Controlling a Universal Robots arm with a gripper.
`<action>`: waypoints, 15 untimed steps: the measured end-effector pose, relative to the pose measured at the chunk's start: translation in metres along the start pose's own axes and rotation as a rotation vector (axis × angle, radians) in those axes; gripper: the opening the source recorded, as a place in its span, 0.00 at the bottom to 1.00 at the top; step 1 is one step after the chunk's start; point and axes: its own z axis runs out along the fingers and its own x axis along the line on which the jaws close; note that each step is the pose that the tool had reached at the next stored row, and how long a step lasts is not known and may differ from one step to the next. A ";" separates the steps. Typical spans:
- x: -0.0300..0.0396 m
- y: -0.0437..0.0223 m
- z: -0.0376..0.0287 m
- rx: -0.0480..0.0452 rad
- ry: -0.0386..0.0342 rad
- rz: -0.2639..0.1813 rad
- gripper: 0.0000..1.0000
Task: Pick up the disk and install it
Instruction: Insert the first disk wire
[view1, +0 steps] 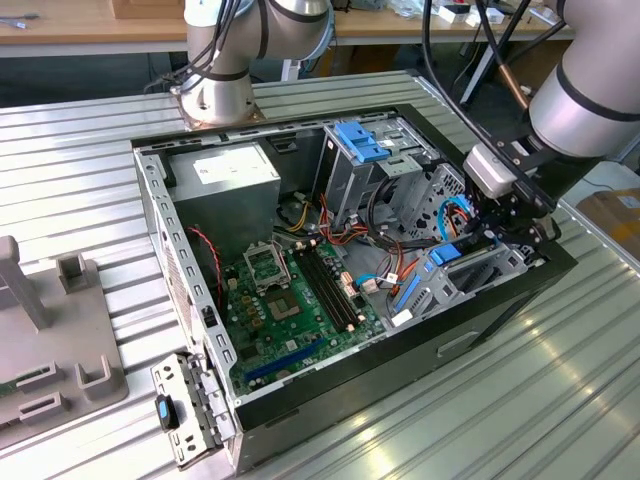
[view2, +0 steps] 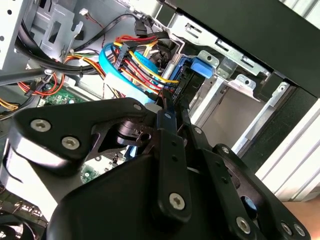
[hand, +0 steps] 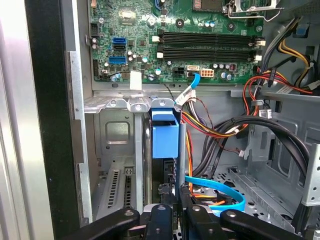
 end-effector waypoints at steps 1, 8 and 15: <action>0.0000 0.0000 -0.0002 0.0000 0.0002 0.000 0.17; 0.0010 -0.0001 0.0012 0.0001 0.0009 0.001 0.17; 0.0012 0.0003 0.0028 0.0031 0.0060 0.025 0.17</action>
